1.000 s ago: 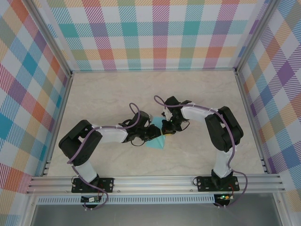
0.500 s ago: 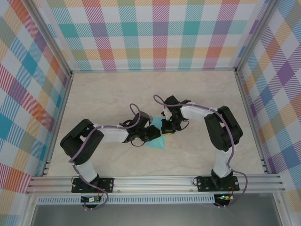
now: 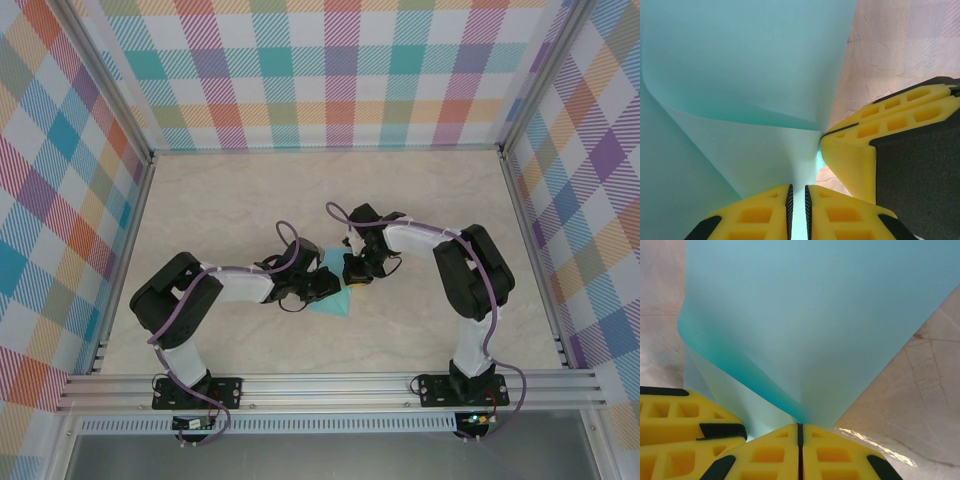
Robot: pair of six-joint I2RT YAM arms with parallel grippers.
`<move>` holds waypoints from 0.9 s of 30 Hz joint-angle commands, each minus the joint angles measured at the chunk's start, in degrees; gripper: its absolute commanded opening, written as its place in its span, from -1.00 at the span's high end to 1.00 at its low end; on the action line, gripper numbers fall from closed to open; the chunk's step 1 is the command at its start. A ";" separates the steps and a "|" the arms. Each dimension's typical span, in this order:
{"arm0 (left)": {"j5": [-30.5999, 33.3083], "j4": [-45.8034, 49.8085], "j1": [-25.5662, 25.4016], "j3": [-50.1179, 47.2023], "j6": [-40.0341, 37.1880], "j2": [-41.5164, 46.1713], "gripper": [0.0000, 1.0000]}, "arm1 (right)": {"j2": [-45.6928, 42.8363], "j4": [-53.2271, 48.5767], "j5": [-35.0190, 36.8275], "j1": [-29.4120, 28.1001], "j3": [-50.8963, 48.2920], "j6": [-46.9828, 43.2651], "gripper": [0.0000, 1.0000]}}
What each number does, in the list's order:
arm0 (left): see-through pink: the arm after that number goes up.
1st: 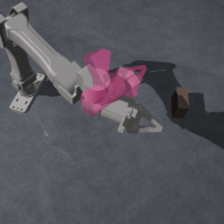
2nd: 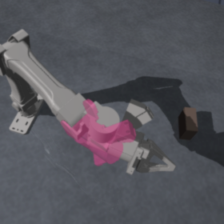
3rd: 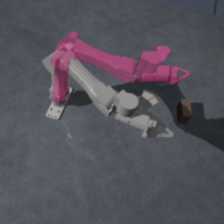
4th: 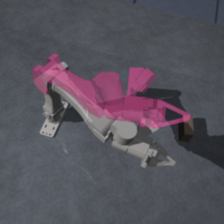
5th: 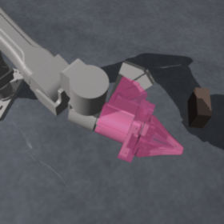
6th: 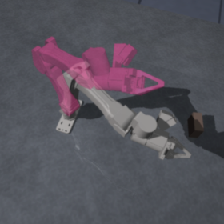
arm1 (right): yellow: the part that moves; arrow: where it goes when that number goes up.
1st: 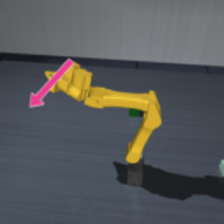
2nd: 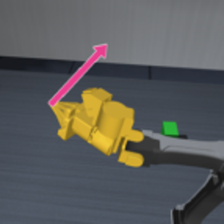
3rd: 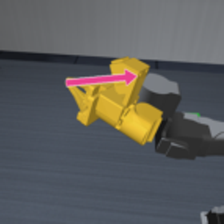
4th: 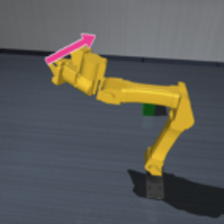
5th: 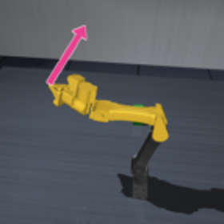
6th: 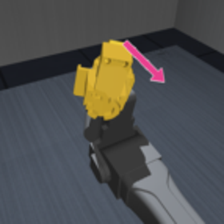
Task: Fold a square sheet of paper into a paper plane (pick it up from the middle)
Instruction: Fold the triangle a second time at the center of the table.
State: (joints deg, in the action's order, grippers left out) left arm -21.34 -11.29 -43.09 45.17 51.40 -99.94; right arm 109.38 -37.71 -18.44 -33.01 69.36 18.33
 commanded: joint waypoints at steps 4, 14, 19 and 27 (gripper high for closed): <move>1.61 2.04 -0.85 0.32 -0.51 -0.60 0.68 | 1.36 -0.78 -0.37 0.23 1.56 -1.25 0.84; 2.49 2.76 -0.85 0.27 -0.47 -0.61 0.68 | 1.44 -0.61 -0.48 0.23 1.65 -1.39 0.84; 2.80 3.20 -0.85 0.27 -0.33 -0.78 0.68 | 1.53 -0.65 -0.55 0.25 1.81 -1.50 0.84; 1.89 1.55 -0.84 0.10 -0.15 1.15 0.69 | 1.37 -0.62 -1.16 0.23 1.83 -2.00 0.85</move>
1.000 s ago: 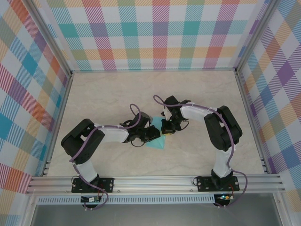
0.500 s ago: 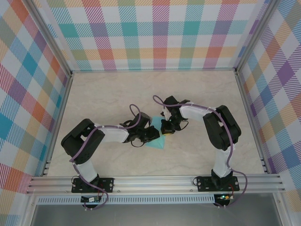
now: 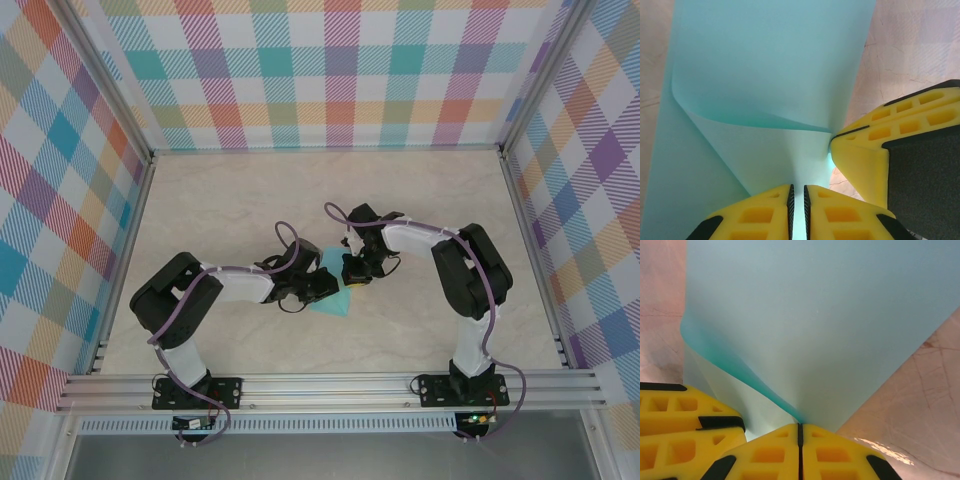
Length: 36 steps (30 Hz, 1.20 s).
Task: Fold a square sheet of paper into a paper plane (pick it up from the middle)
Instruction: Fold the triangle a second time at the center of the table.
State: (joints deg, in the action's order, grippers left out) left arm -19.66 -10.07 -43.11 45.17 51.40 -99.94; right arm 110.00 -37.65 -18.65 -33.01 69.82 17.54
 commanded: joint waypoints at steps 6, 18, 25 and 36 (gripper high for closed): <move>-0.98 -2.24 -0.78 0.26 -0.42 2.84 0.69 | 0.66 -0.77 -1.19 0.23 1.09 -1.46 0.86; -0.23 -1.51 -0.82 -0.01 0.38 -0.48 0.69 | 0.84 -0.88 -0.97 0.23 1.11 -1.51 0.86; 0.81 -0.24 -0.77 -1.22 0.28 -0.32 0.69 | 1.62 -0.84 -1.20 0.14 1.89 -1.64 0.85; 1.82 1.25 -0.82 -1.50 0.15 -0.52 0.69 | 1.80 -0.95 -0.69 0.14 2.07 -1.81 0.85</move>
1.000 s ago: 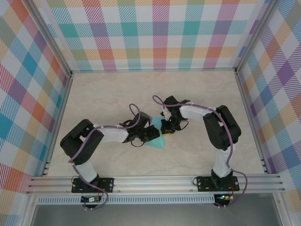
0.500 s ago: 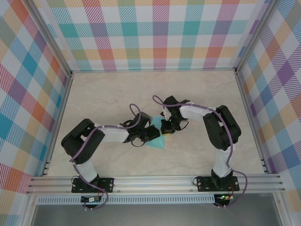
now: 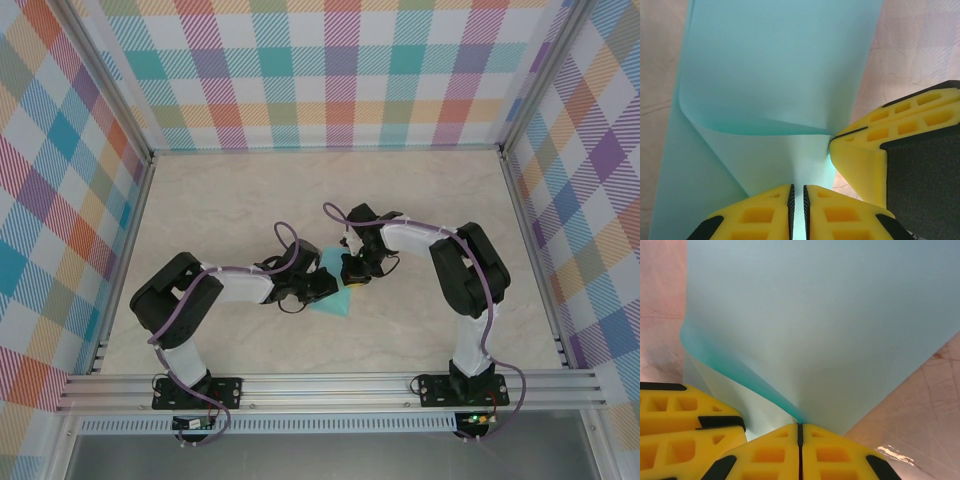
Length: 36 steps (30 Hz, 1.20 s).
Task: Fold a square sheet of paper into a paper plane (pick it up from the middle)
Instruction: Fold the triangle a second time at the center of the table.
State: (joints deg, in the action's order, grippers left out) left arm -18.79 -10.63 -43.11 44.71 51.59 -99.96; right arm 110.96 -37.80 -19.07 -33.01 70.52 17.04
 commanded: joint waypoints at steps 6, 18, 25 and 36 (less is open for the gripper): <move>1.21 2.52 -0.80 -1.05 -0.18 -0.56 0.69 | 0.75 -1.48 1.23 0.14 1.52 -1.31 0.84; 1.90 5.07 -1.01 -0.70 -0.16 -1.81 0.73 | -6.52 -2.87 14.49 0.15 0.93 1.89 0.57; 2.09 5.60 -1.07 -0.20 -0.13 -2.16 0.74 | -11.68 1.37 4.48 0.14 -3.81 3.68 0.60; 1.91 6.49 -1.13 0.44 -0.49 -2.85 0.82 | -5.14 6.16 -5.27 -0.64 -5.04 6.42 1.00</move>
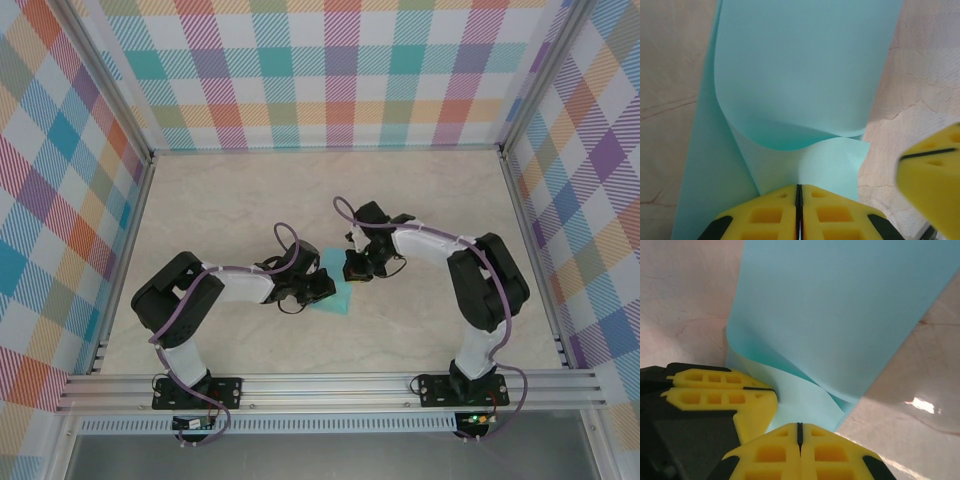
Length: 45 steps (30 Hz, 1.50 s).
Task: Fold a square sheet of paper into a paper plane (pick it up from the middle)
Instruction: Fold the triangle a second time at the center of the table.
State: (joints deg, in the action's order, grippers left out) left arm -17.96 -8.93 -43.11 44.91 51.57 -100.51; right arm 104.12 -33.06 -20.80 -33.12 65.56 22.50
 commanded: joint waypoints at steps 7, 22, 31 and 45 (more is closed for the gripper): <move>1.37 5.23 -1.18 0.08 -0.38 -2.13 0.82 | 5.42 1.01 -1.13 -0.54 -0.77 -0.04 1.00; 3.11 7.50 -1.07 3.99 -5.87 2.23 0.81 | 8.40 -2.01 6.95 -0.45 -1.66 -2.29 1.00; 6.63 9.32 -0.79 4.41 -6.23 -1.55 0.82 | 9.26 -2.36 8.05 -0.45 -1.84 -2.33 1.00; 10.43 17.17 2.27 7.63 -7.64 -3.10 0.75 | 11.04 -4.12 11.66 -0.45 -2.45 -2.81 1.00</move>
State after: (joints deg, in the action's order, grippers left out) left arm -12.10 2.48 -42.72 51.55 45.76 -101.56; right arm 109.78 -33.45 -20.01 -33.45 66.46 21.15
